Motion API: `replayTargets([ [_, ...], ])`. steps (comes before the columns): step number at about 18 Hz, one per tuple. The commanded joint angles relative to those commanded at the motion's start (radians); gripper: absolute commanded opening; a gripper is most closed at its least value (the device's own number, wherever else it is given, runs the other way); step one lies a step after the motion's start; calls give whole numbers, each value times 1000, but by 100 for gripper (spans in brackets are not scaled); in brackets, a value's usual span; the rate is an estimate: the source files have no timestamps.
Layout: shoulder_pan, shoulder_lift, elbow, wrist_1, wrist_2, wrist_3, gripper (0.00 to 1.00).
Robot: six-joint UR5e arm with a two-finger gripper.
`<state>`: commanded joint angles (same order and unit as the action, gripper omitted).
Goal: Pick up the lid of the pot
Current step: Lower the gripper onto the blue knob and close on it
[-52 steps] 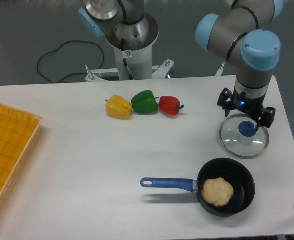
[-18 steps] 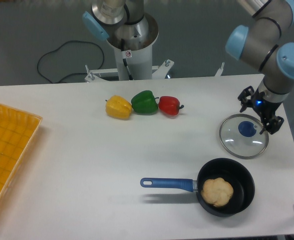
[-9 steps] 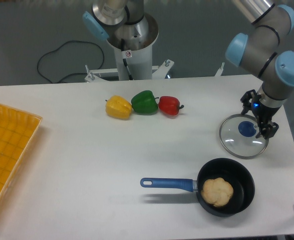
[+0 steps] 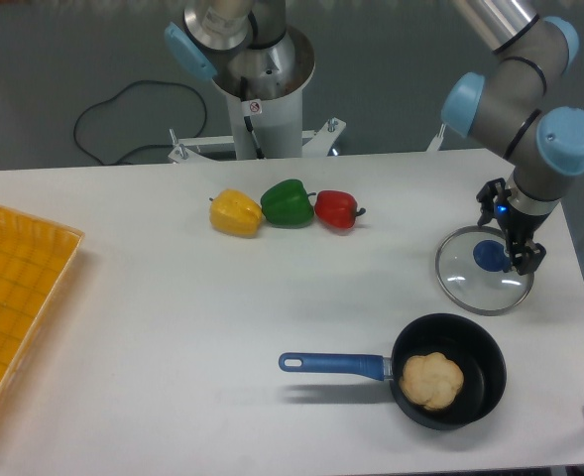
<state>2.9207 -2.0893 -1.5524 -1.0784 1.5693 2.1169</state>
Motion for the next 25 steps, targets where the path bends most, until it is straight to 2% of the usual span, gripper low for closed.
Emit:
replayTargets([
  [12, -8, -31, -17, 66, 0, -3, 100],
  [25, -6, -35, -35, 78, 18, -5, 100],
])
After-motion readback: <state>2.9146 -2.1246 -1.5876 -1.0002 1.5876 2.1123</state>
